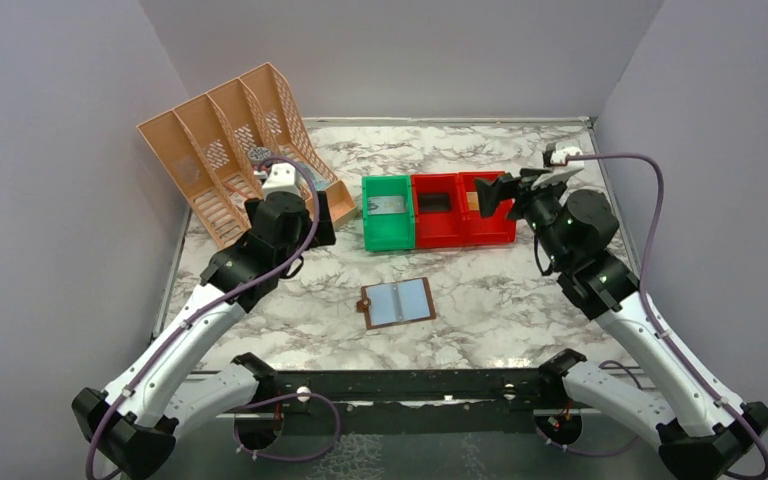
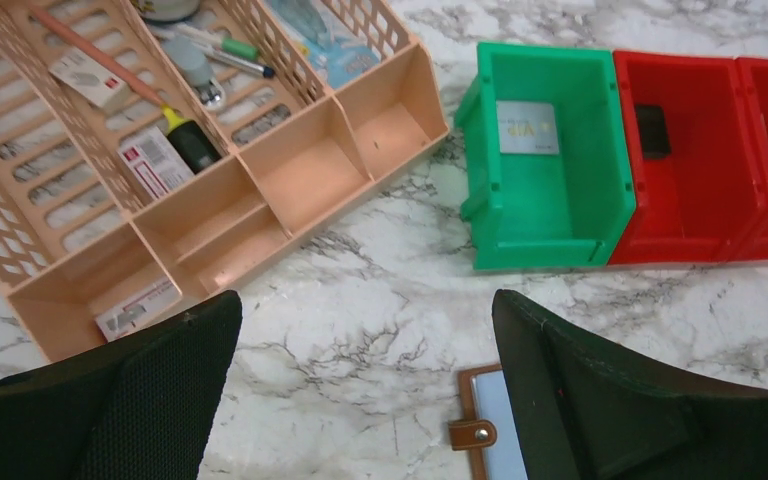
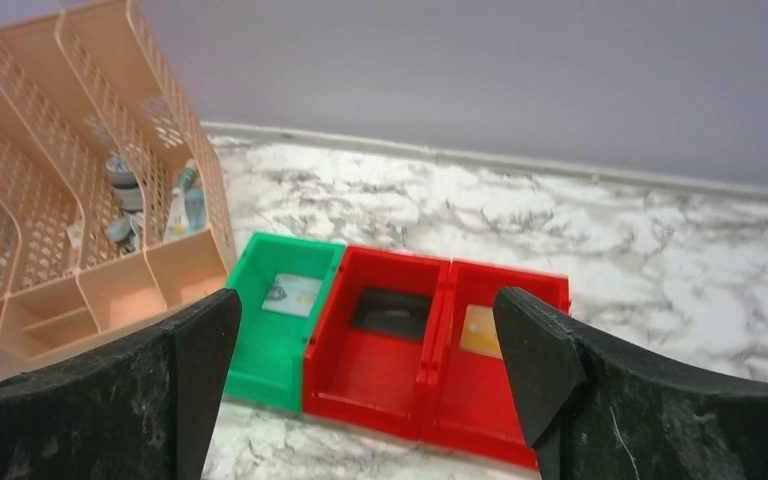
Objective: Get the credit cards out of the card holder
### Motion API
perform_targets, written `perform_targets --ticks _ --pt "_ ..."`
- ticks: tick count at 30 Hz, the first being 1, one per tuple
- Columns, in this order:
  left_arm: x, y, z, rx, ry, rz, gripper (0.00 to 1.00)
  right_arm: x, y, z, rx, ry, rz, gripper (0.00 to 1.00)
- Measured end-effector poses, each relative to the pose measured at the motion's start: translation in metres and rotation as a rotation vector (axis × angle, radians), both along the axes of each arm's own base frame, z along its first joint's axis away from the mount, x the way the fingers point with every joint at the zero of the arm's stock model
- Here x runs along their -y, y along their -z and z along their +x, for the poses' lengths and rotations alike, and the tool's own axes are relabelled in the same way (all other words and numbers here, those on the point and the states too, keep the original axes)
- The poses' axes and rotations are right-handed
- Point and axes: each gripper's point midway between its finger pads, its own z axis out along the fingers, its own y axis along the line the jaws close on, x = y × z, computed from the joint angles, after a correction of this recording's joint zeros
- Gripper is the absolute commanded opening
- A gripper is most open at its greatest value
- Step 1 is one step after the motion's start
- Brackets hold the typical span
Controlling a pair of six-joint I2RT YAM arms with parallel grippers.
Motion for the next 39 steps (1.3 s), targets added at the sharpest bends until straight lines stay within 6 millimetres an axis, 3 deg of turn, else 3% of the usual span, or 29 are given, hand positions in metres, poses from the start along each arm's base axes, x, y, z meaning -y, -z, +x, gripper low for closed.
perform_targets --ticks 5,9,16,30,39 --pt "-0.014 -0.041 -0.003 0.084 -0.026 -0.018 0.99 -0.006 -0.039 0.007 0.026 -0.01 0.007 1.0" --pt "-0.022 -0.061 -0.014 0.139 -0.031 -0.054 0.99 0.003 -0.024 0.011 -0.029 0.047 -0.012 1.0" --pt "-0.025 -0.064 -0.017 0.143 -0.034 -0.054 0.99 0.014 0.006 0.012 -0.111 0.112 -0.057 1.0" --pt "-0.024 -0.064 -0.016 0.137 -0.032 -0.046 0.99 0.009 0.02 0.007 -0.121 0.058 -0.115 1.0" --pt "-0.025 -0.064 -0.016 0.138 -0.036 -0.045 0.99 0.012 0.014 0.004 -0.097 0.055 -0.125 1.0"
